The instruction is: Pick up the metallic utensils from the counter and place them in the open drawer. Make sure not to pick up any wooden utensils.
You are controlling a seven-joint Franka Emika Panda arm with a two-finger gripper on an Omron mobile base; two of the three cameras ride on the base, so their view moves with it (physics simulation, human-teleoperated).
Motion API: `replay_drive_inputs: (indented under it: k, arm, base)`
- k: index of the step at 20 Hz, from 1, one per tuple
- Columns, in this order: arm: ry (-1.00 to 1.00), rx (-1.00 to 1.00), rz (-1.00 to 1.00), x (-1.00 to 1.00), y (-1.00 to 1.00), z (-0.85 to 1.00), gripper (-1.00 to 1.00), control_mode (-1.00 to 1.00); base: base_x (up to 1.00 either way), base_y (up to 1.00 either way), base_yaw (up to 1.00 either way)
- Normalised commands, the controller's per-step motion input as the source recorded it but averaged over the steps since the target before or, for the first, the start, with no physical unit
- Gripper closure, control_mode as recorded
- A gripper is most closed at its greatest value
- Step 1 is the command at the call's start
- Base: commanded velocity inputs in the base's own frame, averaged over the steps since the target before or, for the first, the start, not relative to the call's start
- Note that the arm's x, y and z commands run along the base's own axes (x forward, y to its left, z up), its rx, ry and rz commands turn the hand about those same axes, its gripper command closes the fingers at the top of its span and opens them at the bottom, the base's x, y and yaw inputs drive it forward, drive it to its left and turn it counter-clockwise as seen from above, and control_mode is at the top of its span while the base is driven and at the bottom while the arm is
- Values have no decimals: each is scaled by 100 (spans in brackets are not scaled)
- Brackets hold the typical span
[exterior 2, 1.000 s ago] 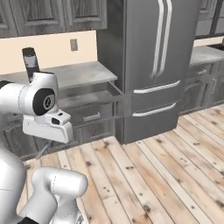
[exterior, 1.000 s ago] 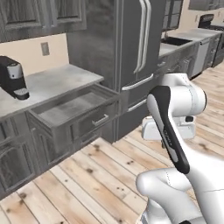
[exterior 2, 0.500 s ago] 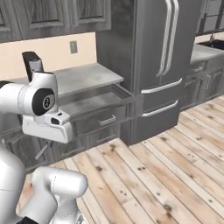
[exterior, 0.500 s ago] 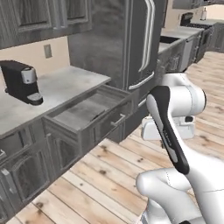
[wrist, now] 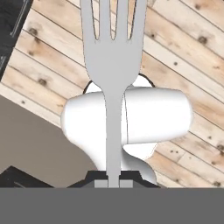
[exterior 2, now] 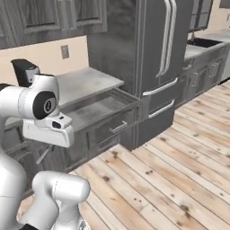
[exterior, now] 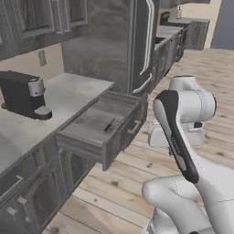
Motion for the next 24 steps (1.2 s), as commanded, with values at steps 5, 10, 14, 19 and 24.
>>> replay_drive_inputs:
  k: [5,10,14,19,24]
  arm:
    - [0,0,0,0,0,0,100,100]
    - [0,0,0,0,0,0,100,100]
    - [0,0,0,0,0,0,100,100]
    - [0,0,0,0,0,0,100,100]
    - [0,0,0,0,0,0,100,100]
  base:
    - [12,82,-36]
    - [24,82,-37]
    - [25,74,-36]
    - [16,67,-32]
    - [8,61,-25]
